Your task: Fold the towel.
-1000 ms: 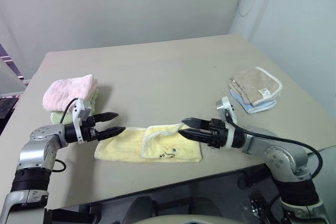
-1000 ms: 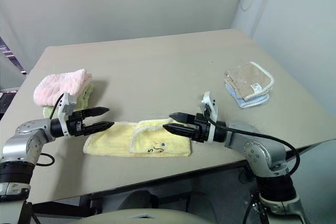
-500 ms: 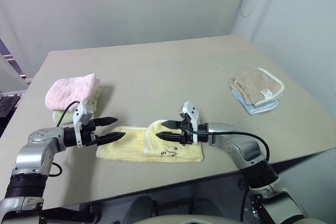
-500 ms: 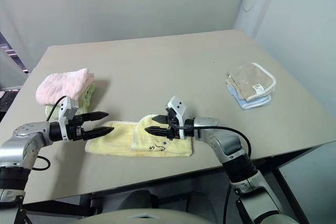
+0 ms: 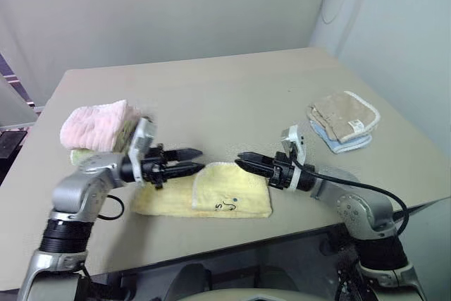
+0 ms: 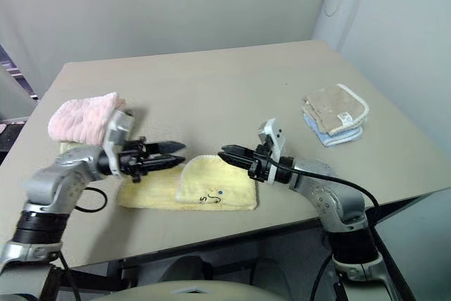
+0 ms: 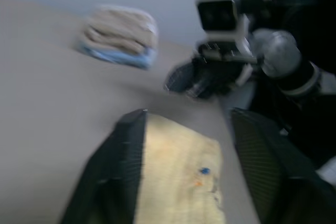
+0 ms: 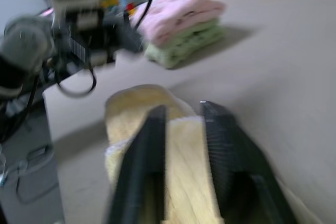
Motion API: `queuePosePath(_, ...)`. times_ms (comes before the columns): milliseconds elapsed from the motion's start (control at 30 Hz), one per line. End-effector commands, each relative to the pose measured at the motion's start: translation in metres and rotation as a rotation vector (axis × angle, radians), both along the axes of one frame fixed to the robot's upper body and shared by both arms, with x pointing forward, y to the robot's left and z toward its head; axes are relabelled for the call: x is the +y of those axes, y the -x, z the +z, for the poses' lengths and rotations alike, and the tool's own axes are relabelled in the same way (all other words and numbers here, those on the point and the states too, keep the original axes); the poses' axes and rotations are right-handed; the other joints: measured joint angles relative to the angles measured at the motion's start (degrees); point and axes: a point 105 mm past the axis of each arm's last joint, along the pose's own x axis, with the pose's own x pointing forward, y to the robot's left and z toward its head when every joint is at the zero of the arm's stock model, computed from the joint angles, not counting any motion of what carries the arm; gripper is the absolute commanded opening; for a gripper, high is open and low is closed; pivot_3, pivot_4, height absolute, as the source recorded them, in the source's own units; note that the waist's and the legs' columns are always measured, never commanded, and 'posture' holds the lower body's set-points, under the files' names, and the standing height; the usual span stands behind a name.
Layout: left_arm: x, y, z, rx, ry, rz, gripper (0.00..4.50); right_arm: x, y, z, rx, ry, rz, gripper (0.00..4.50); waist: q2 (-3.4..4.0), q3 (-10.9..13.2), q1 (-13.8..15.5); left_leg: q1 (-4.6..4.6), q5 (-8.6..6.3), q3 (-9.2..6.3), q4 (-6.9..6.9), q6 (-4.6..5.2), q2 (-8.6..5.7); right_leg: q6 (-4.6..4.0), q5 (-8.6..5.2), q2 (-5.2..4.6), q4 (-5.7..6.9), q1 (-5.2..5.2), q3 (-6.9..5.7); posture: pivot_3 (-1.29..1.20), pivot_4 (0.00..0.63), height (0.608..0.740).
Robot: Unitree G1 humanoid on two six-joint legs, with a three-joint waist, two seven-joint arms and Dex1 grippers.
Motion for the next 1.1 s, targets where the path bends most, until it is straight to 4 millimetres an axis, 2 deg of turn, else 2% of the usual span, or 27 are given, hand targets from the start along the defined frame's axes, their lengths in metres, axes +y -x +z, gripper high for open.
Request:
queuePosePath(33,-0.017,-0.009,-0.001,-0.050,-0.010,-0.044,0.85,-0.003,0.001,0.011,-0.024,-0.047,-0.032,0.00,0.00,0.00,0.07,0.00,0.00,0.00,0.04,0.00,0.00,0.00,0.00,0.03,0.01,0.00,-0.02,0.00,0.000,0.740)
queuePosePath(100,-0.029,-0.014,-0.013,-0.046,-0.030,-0.057,0.17,-0.005,0.000,0.001,0.007,-0.049,-0.065,0.00,-0.01,0.00,0.13,0.00,0.01,0.00,0.08,0.01,0.00,0.01,0.00,0.15,0.01,0.03,-0.04,0.00,0.000,0.740)
queuePosePath(133,-0.033,-0.017,-0.019,-0.045,-0.042,-0.055,0.02,-0.005,0.000,-0.006,0.018,-0.028,-0.073,0.00,0.00,0.00,0.13,0.02,0.01,-0.01,0.11,0.02,0.00,0.01,0.00,0.19,0.00,0.08,-0.04,0.00,0.000,0.740)
queuePosePath(267,-0.044,-0.023,-0.048,-0.007,-0.085,-0.036,0.02,0.000,0.002,-0.041,0.102,0.045,-0.087,0.00,-0.03,0.01,-0.03,0.08,0.01,0.01,0.18,0.03,-0.01,0.02,-0.01,0.25,-0.04,0.20,-0.03,0.00,0.000,0.740)
queuePosePath(367,-0.044,-0.014,-0.072,0.027,-0.139,-0.058,0.02,-0.003,-0.002,-0.063,0.155,0.071,-0.148,0.00,-0.03,0.02,-0.06,0.08,0.02,0.00,0.18,0.04,0.02,0.05,0.00,0.32,0.00,0.17,-0.02,0.00,0.000,0.740)
queuePosePath(500,-0.042,-0.003,-0.100,0.019,-0.238,-0.077,0.02,-0.006,0.002,-0.093,0.177,0.213,-0.151,0.00,-0.05,-0.03,0.01,0.16,0.02,-0.02,0.17,0.03,0.07,0.03,-0.01,0.36,0.01,0.21,-0.01,0.00,0.000,0.740)
queuePosePath(600,-0.042,-0.003,-0.102,-0.010,-0.253,-0.071,0.02,-0.008,-0.001,-0.092,0.169,0.232,-0.142,0.00,-0.04,-0.03,-0.01,0.76,0.00,-0.03,0.15,0.02,0.10,0.01,-0.04,0.35,-0.11,0.58,-0.01,0.00,0.000,0.740)
queuePosePath(733,-0.043,-0.014,-0.087,-0.059,-0.216,-0.027,0.02,-0.010,-0.005,-0.081,0.124,0.239,-0.113,0.00,-0.02,-0.02,0.07,0.93,-0.11,-0.03,0.08,-0.17,0.09,0.02,-0.05,0.04,-0.15,0.75,-0.06,0.00,0.000,0.740)
queuePosePath(833,-0.042,-0.021,-0.066,-0.082,-0.160,0.001,0.64,-0.007,-0.004,-0.065,0.095,0.194,-0.069,0.00,-0.01,0.01,0.12,0.89,-0.08,-0.04,0.03,-0.11,0.08,0.03,-0.05,0.01,-0.12,0.68,-0.09,0.00,0.000,0.740)
queuePosePath(933,-0.029,-0.024,-0.025,-0.128,-0.084,0.028,1.71,-0.003,-0.002,-0.047,0.054,0.157,-0.025,0.00,-0.05,0.06,0.04,0.62,-0.01,-0.05,0.03,0.01,0.08,0.07,-0.06,0.05,-0.06,0.46,-0.08,0.00,0.000,0.740)
queuePosePath(1033,0.000,-0.025,0.010,-0.118,-0.043,0.090,2.83,-0.001,-0.003,-0.039,0.043,0.143,-0.017,0.00,-0.05,0.06,-0.42,0.16,0.01,-0.11,0.07,0.03,0.10,0.27,0.05,0.16,0.00,0.13,0.03,0.00,0.000,0.740)
queuePosePath(1100,0.022,-0.024,0.017,-0.122,-0.093,0.137,3.58,0.003,-0.003,-0.037,0.040,0.141,-0.005,0.00,-0.03,0.06,-0.53,0.11,0.01,-0.15,0.02,0.03,0.10,0.28,0.06,0.21,0.03,0.06,0.02,0.00,0.000,0.740)
